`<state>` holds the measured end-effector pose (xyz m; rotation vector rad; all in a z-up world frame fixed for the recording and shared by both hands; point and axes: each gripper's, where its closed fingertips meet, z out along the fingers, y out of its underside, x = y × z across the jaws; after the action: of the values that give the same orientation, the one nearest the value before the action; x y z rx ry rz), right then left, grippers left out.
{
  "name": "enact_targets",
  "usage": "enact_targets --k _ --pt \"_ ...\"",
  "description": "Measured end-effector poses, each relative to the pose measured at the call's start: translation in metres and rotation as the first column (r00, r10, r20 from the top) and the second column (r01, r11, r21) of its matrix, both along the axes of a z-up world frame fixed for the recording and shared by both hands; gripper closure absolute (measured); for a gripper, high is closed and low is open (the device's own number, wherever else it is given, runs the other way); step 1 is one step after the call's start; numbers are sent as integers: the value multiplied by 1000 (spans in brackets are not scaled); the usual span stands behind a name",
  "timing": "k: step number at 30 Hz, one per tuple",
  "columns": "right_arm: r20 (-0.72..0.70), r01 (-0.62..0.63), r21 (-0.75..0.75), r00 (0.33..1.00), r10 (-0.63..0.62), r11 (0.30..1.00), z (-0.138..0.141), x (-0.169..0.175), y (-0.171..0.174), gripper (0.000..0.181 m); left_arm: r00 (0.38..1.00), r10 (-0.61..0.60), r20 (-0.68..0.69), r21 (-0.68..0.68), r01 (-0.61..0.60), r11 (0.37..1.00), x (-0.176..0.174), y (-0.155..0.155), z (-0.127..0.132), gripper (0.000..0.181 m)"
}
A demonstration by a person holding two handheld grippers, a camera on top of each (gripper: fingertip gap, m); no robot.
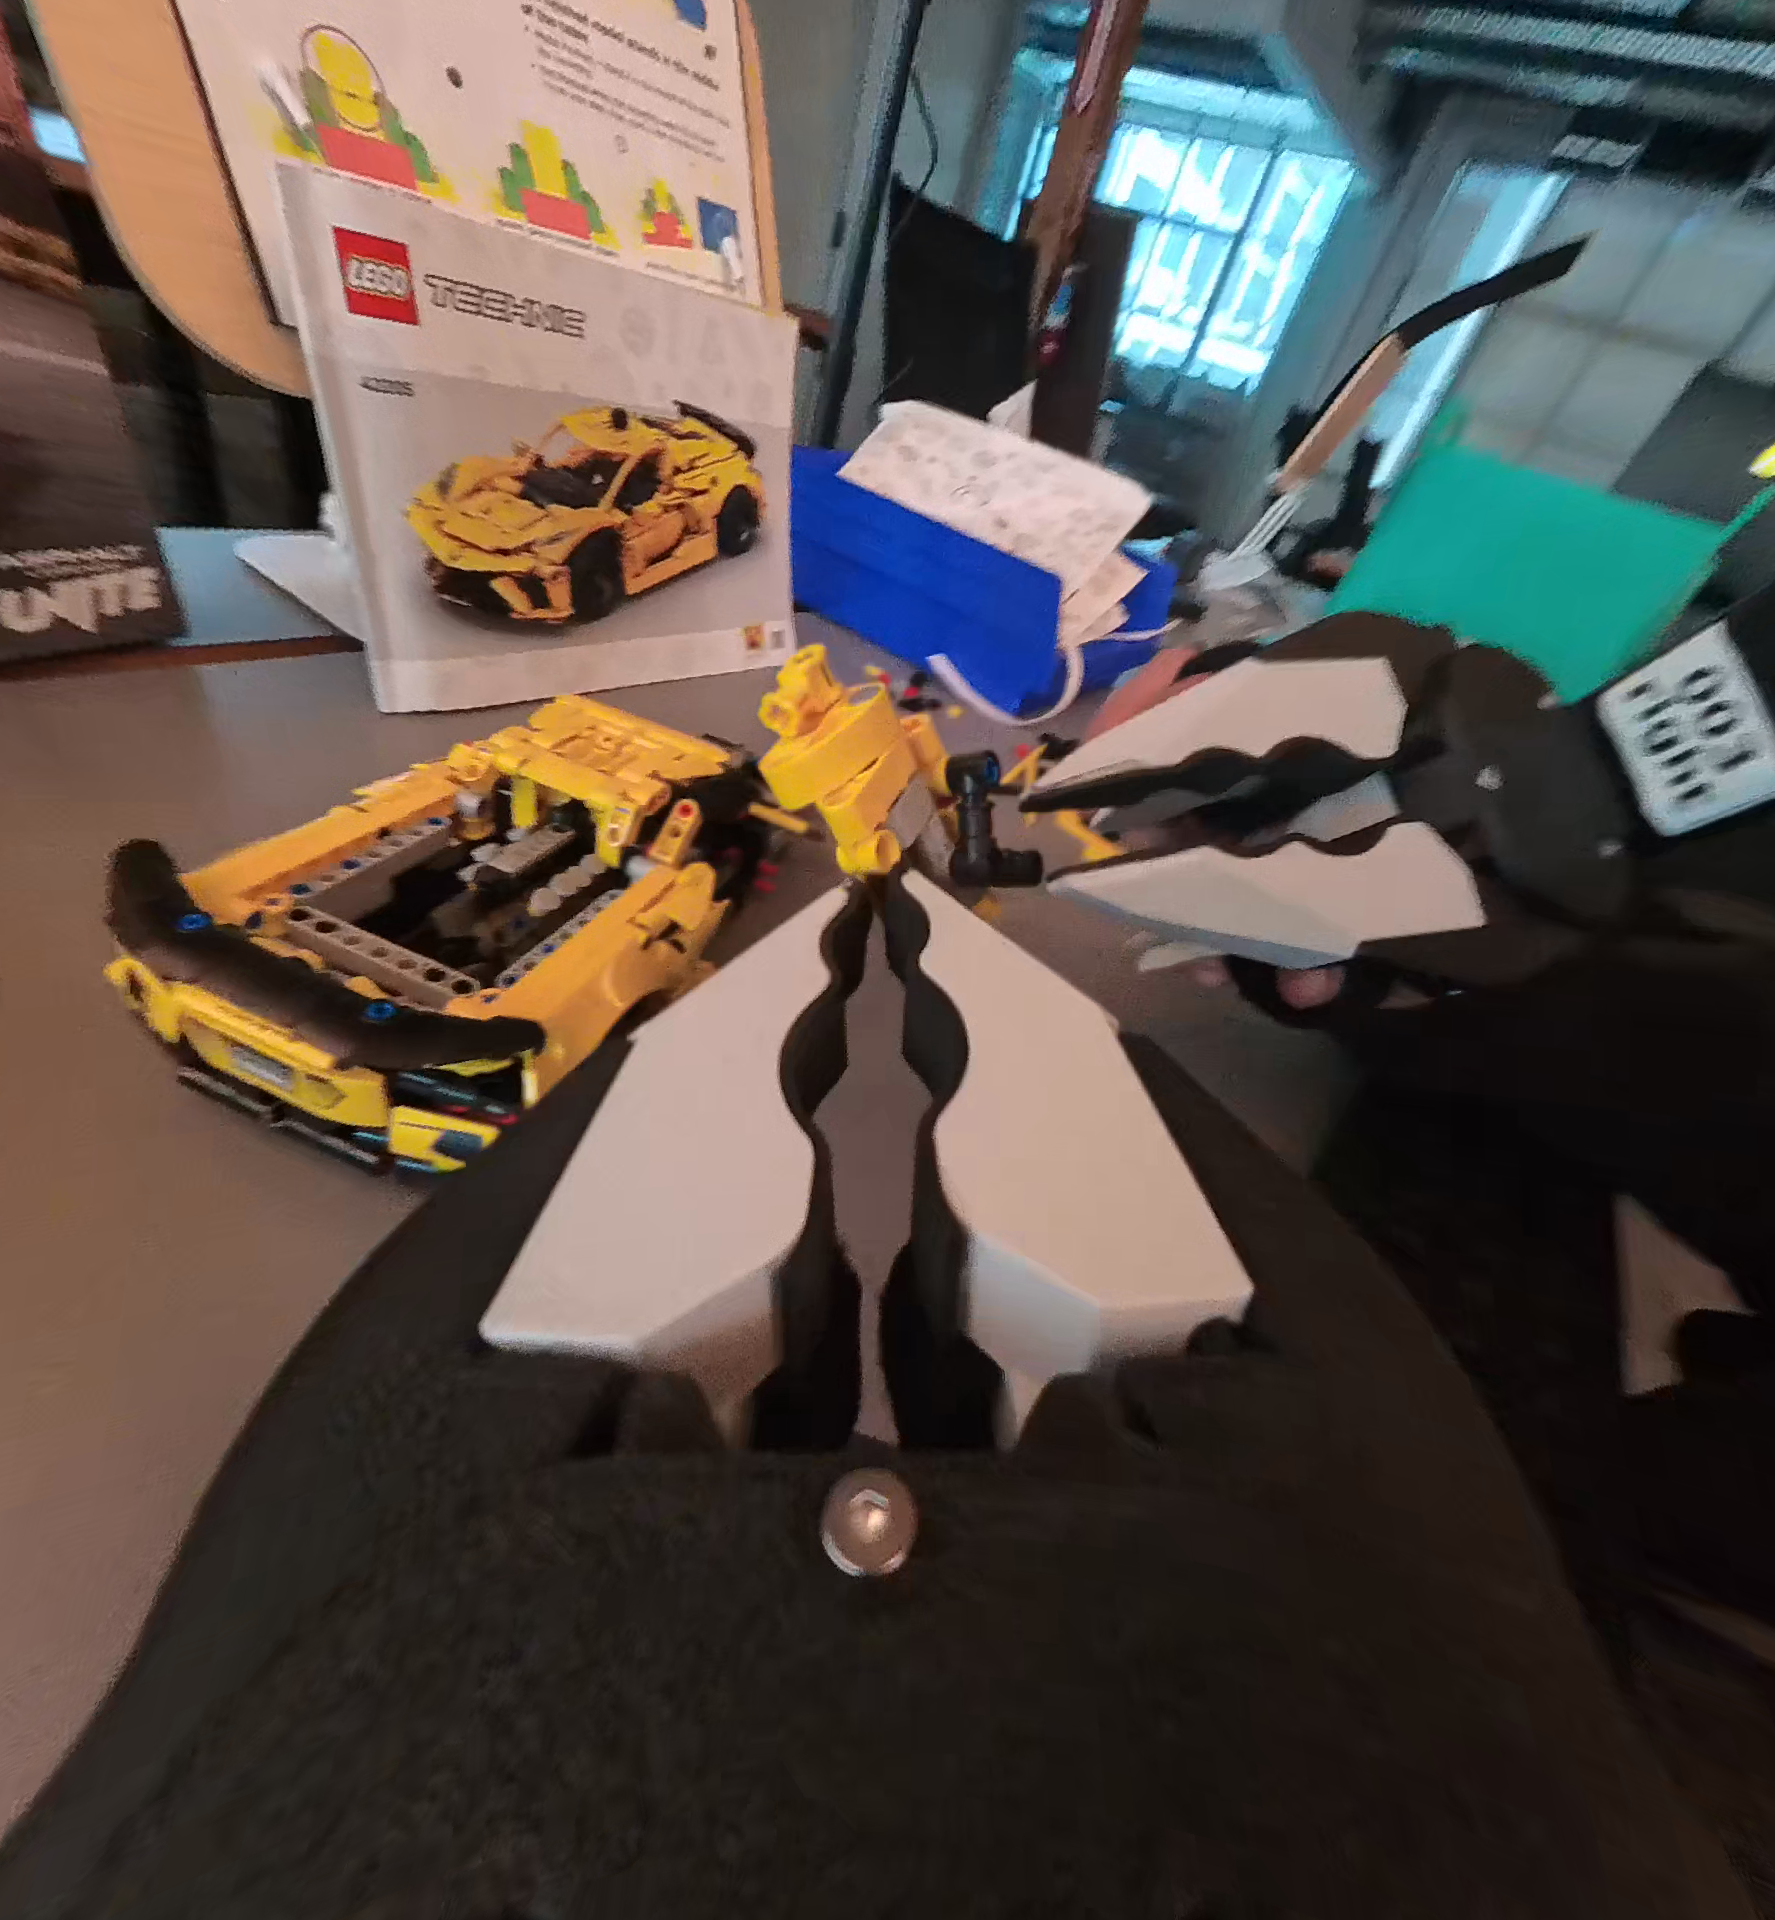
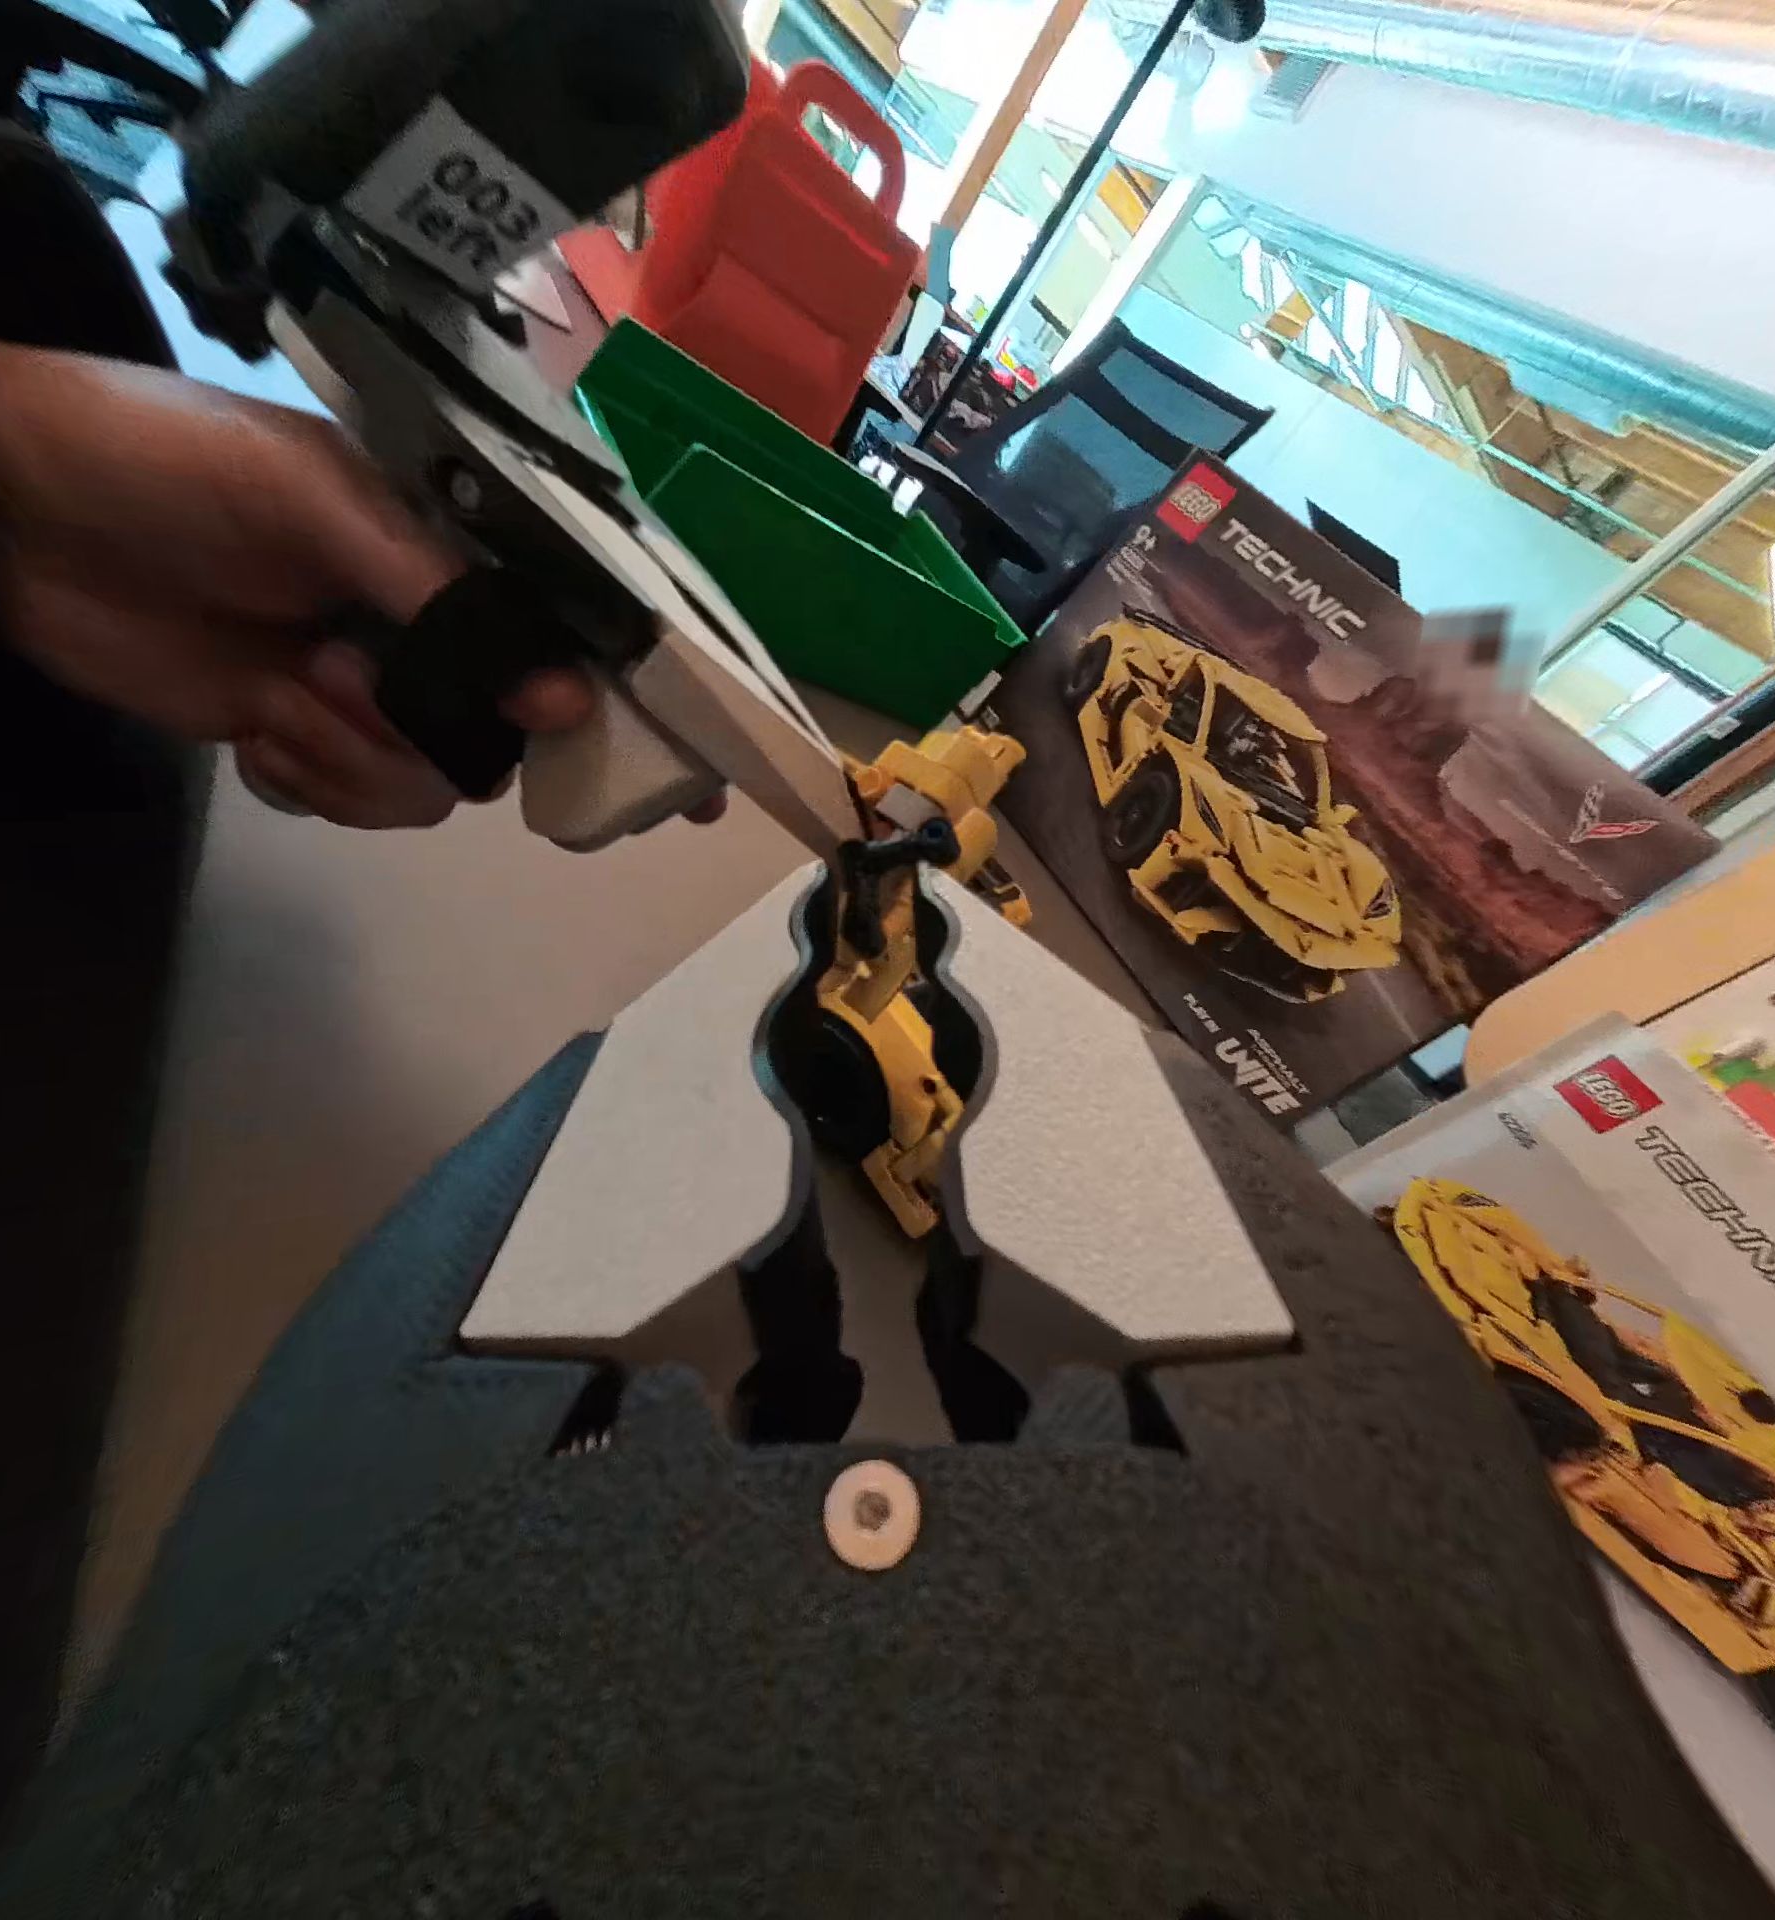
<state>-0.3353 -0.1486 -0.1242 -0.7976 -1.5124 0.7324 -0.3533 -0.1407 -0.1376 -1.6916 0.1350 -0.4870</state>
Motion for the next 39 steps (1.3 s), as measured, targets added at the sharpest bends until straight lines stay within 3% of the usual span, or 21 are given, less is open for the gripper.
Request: enact_targets --k 5,12,16,19,21,22,27,29,33,37,39 --pt "51 62 133 996 -70 989 -12 -4 2 168 995 35 -97 -29 -38 999 1 3 -9 179" --pt "73 165 300 978 -196 939 -23 -10 11 171 998 50 -31 -85 -53 995 -3 6 -16 179" --pt "79 184 227 975 -207 956 -18 -11 12 175 997 64 -50 -42 -66 997 -3 6 -9 179" --pt "84 143 163 984 -158 976 -8 -8 12 175 997 6 76 -17 -5 1000 3 5 -2 178" --pt "27 132 136 990 -137 982 3 -5 14 175 977 -64 204 -35 73 997 8 4 1 145" --pt "28 130 144 990 -135 981 4 -4 14 175 962 -93 258 -30 104 994 10 3 4 139" --pt "-2 66 278 998 -68 958 4 -5 -7 176 896 -172 408 60 162 985 7 -5 24 138" --pt "8 64 294 998 -70 954 1 -6 -8 176 891 -207 404 85 189 978 10 -9 27 159" --pt "17 38 213 999 -43 976 2 -5 -9 176 940 -167 298 102 143 985 8 -10 29 164" --pt "76 70 166 994 -84 984 -7 -9 -3 176 997 -11 81 75 5 997 1 -2 18 166" --pt "94 61 81 993 -69 995 -9 -10 -2 177 996 0 87 54 -5 999 -3 -1 14 166"
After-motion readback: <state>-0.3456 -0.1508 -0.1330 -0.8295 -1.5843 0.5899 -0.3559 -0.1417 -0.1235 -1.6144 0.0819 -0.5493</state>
